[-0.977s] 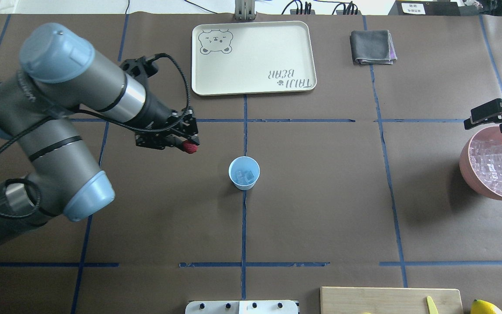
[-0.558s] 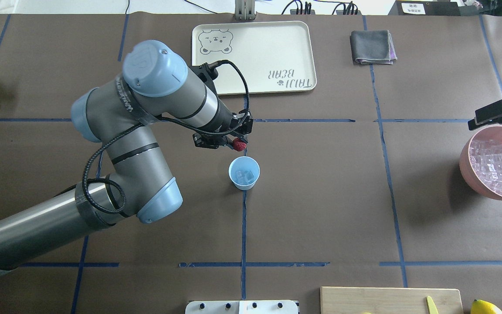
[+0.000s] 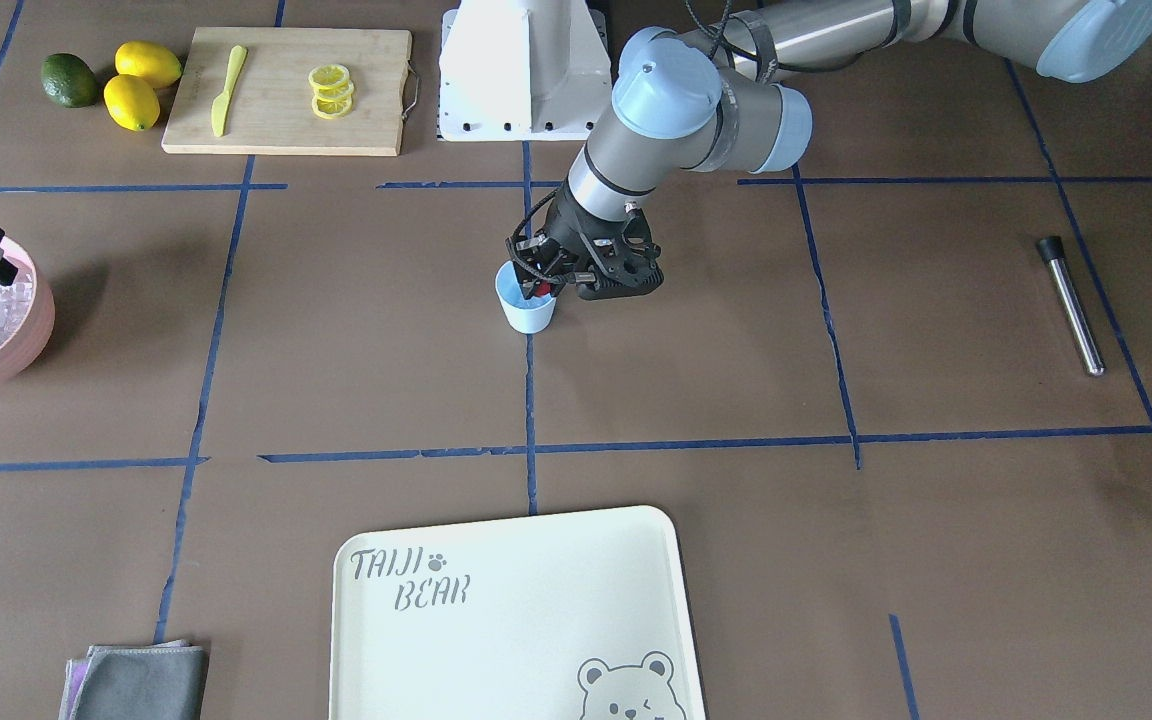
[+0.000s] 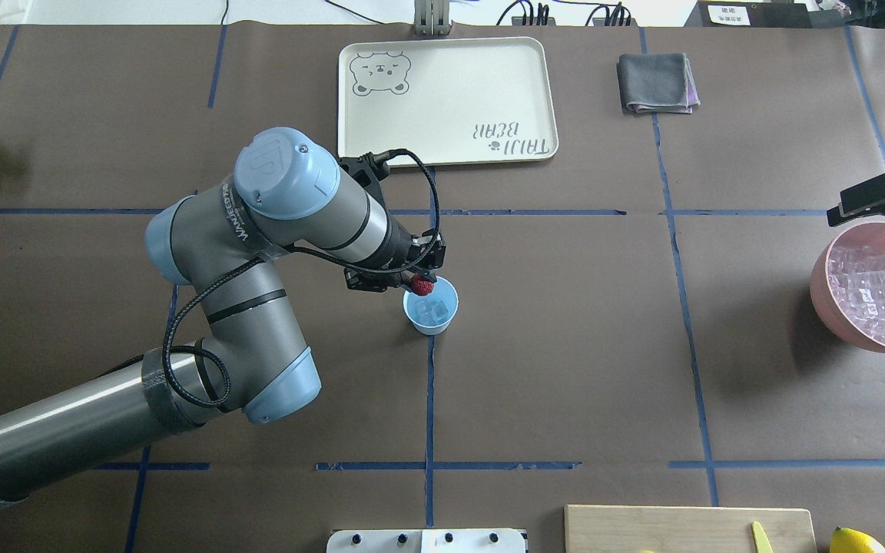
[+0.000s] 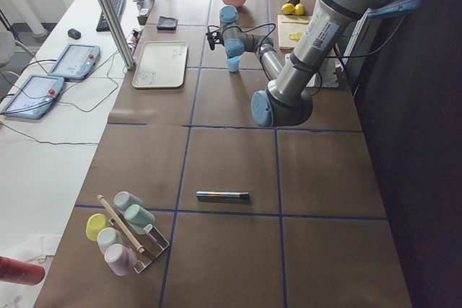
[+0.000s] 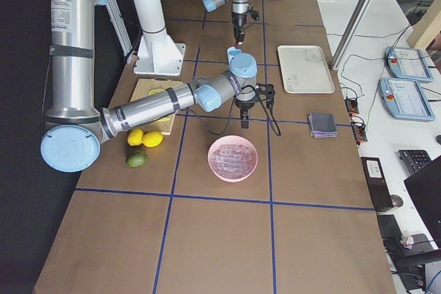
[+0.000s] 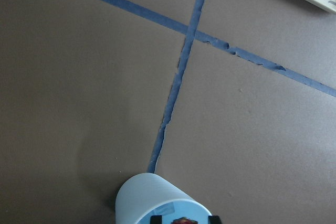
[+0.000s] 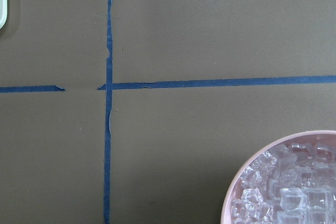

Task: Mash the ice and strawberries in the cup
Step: 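Carry the strawberry with the left gripper over the light-blue cup, then open the left gripper to drop the strawberry into the cup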

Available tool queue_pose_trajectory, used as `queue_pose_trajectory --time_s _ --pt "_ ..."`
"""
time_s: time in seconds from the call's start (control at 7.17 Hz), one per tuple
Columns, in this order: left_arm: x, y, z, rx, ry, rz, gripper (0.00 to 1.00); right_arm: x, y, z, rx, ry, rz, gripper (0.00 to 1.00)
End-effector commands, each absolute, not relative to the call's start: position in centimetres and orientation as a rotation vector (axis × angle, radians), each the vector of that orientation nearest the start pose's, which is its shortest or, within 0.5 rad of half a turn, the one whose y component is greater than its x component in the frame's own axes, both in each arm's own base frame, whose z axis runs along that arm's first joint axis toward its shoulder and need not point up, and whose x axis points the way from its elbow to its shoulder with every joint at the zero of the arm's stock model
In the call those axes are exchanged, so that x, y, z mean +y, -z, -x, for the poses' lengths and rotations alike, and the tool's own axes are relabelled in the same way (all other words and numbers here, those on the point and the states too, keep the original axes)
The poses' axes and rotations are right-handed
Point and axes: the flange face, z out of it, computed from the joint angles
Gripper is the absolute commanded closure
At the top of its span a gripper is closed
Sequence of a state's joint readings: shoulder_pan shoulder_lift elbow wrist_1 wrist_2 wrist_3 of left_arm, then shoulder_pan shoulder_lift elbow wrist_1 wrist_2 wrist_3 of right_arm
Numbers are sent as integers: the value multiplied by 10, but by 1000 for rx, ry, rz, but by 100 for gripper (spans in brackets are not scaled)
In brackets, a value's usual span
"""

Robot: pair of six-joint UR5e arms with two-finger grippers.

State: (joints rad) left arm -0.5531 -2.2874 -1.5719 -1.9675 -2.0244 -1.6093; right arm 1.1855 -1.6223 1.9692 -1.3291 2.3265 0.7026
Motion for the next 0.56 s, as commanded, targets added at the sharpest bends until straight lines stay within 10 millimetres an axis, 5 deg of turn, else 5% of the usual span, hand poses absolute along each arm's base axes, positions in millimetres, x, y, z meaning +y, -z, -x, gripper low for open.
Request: queue_pose_trajectory --time_s 0.0,0.14,0.42 --pt "-438 -171 -546 1178 260 110 34 -459 -454 114 -920 -73 -106 0" --pt "-437 -169 -544 1182 258 107 3 -459 -455 114 -917 -75 -104 0" --pt "-437 -168 -542 1186 254 104 0 -460 -458 115 -914 -77 -98 0"
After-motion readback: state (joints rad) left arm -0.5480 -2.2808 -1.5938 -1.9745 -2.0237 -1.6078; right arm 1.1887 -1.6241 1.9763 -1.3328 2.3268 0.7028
